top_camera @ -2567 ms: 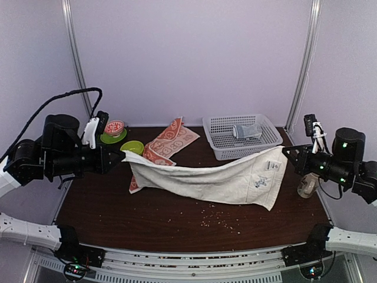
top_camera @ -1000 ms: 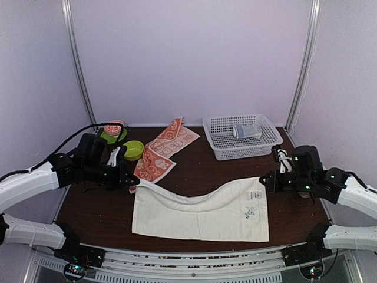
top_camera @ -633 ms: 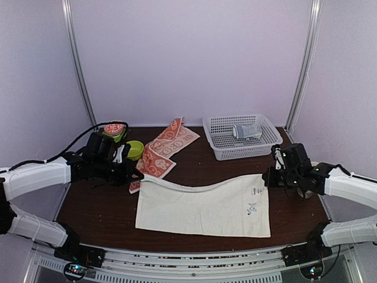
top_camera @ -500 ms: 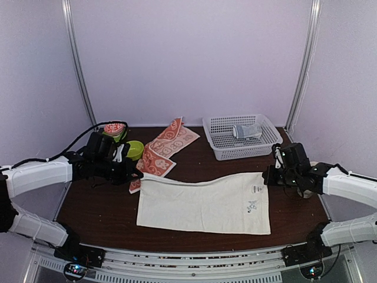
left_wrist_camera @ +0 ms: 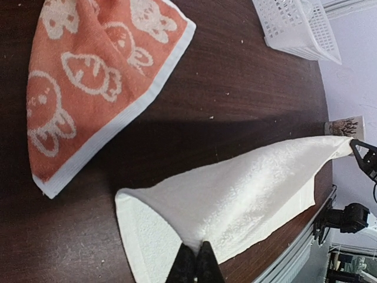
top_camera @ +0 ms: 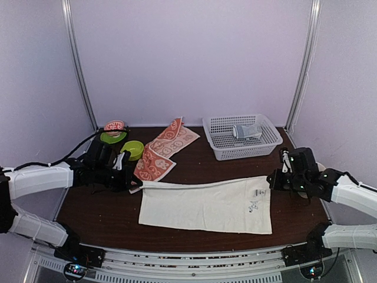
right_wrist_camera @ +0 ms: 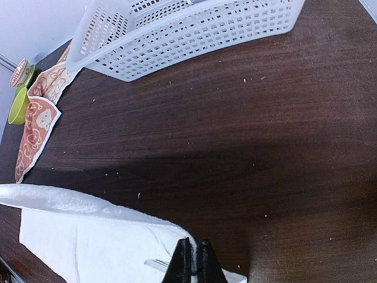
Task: Roll the towels
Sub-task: Pick up the towel from the center of the board, then fold the towel at the center of the board.
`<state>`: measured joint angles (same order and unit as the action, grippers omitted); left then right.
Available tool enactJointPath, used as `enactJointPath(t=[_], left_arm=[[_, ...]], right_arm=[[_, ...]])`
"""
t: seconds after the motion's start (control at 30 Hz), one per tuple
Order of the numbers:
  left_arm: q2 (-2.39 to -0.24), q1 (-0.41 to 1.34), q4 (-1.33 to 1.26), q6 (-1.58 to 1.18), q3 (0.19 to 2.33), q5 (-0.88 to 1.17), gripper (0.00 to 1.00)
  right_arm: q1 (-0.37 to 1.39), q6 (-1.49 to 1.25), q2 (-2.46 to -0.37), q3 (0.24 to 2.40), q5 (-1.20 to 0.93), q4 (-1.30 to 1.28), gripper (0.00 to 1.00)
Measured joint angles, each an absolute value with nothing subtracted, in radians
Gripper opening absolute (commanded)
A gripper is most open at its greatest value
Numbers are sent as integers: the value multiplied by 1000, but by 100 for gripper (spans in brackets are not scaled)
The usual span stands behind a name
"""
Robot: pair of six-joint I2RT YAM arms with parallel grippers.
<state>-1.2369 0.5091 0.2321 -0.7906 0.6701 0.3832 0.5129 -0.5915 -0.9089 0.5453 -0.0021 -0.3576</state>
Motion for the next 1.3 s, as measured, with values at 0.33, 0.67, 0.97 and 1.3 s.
enactJointPath(t=[0.33,0.67,0.97,1.3], left_arm=[[-1222,509,179,-795,619,417,0],[-1185,509,157,-802,568,429,0],[-1185,509,169,-802,551,432,0],[-1190,509,191,-794,534,453,0]], right_arm=[[520,-663,-809,459,-24,-400,0],[553,-667,-754,432,-83,-413,0],[585,-707,-695,393,-93,-477,0],[603,-744,-613,359,-88,-521,0]])
